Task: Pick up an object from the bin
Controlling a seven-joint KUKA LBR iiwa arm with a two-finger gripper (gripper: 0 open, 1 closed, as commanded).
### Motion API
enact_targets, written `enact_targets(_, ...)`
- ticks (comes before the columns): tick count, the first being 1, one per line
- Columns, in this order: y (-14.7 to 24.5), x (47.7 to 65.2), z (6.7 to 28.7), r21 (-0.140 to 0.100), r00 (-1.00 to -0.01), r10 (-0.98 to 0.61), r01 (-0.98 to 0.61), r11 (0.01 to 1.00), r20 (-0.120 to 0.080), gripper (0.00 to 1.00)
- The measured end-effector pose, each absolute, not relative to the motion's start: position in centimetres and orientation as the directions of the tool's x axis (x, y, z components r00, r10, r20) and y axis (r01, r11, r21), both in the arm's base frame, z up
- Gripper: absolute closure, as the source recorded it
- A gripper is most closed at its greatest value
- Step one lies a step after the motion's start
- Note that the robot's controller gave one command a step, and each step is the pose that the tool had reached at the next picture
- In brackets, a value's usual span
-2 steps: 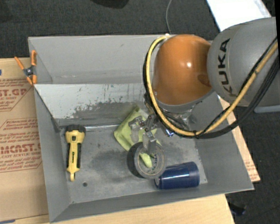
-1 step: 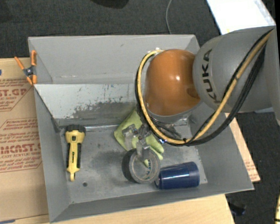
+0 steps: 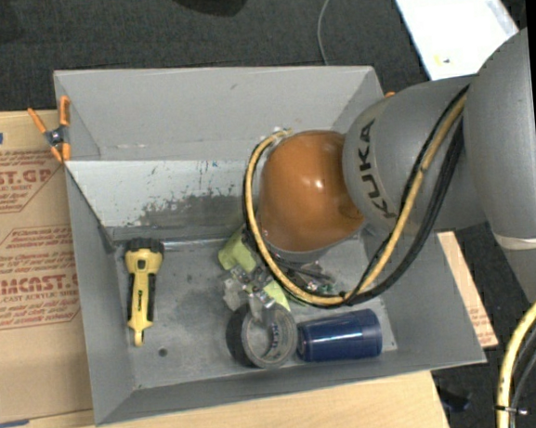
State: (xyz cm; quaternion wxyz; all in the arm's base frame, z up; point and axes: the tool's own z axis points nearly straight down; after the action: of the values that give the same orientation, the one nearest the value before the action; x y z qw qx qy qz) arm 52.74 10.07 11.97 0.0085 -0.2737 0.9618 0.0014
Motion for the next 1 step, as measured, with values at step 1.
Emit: enact_targets(1,10.18,53.61,7.91,0.001,-0.805,-0.593,-0.593,0.805,-0.009,1.0)
